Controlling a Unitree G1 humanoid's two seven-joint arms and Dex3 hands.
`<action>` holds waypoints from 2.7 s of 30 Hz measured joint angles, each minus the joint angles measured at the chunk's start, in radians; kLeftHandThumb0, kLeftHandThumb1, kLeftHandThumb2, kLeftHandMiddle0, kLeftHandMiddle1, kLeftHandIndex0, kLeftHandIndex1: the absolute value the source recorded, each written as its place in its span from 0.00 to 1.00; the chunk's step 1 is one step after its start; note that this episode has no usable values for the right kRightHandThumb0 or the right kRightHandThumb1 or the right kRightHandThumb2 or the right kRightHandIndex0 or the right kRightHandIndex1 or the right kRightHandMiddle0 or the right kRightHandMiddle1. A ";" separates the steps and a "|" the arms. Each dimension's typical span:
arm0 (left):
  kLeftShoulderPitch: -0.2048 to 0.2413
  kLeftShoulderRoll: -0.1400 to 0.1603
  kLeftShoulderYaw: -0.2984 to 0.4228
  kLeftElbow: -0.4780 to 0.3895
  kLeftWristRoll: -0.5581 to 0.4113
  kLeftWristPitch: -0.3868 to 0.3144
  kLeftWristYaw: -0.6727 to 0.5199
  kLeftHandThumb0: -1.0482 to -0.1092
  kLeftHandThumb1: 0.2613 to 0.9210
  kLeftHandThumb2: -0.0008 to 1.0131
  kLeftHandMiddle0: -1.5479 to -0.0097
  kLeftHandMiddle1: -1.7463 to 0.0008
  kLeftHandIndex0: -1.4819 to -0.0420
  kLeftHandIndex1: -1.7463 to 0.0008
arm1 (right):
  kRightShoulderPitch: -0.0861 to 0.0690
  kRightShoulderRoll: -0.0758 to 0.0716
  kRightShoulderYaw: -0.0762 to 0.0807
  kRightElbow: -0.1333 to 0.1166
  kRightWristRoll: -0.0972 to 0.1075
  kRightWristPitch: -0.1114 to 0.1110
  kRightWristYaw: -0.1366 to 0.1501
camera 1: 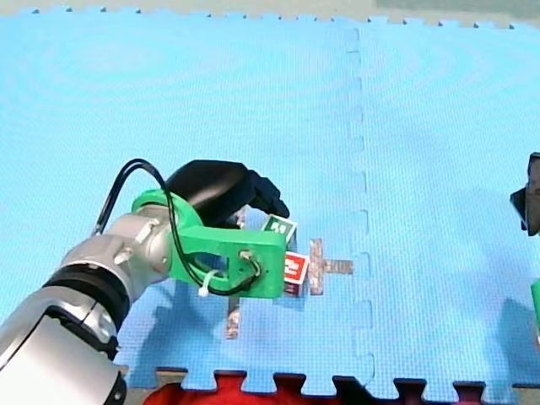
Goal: Stack cube left
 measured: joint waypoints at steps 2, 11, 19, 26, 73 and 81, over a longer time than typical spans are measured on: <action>0.000 0.001 0.000 0.000 0.000 -0.001 0.001 0.61 0.85 0.02 0.37 0.00 0.15 0.97 | 0.000 0.000 0.000 0.001 0.000 0.000 0.000; 0.000 0.009 0.000 0.000 0.001 -0.006 0.005 0.62 0.87 0.02 0.37 0.00 0.15 0.98 | -0.001 0.001 0.003 0.008 0.001 -0.002 0.001; -0.001 0.011 0.000 0.000 0.002 -0.007 0.018 0.62 0.88 0.01 0.37 0.00 0.15 0.98 | -0.004 0.001 0.005 0.027 0.004 -0.016 0.006; -0.042 0.022 0.008 -0.026 0.003 -0.083 0.118 0.63 0.89 0.01 0.37 0.00 0.16 0.99 | -0.009 0.001 0.005 0.040 0.007 -0.029 0.012; -0.140 0.102 0.106 -0.102 -0.158 -0.303 -0.153 0.64 0.84 0.00 0.41 0.00 0.14 0.99 | -0.031 0.007 0.009 0.083 0.015 -0.047 0.023; -0.138 0.109 0.150 -0.103 -0.244 -0.245 -0.401 0.63 0.85 0.00 0.41 0.00 0.14 1.00 | -0.031 0.007 0.009 0.084 0.015 -0.047 0.025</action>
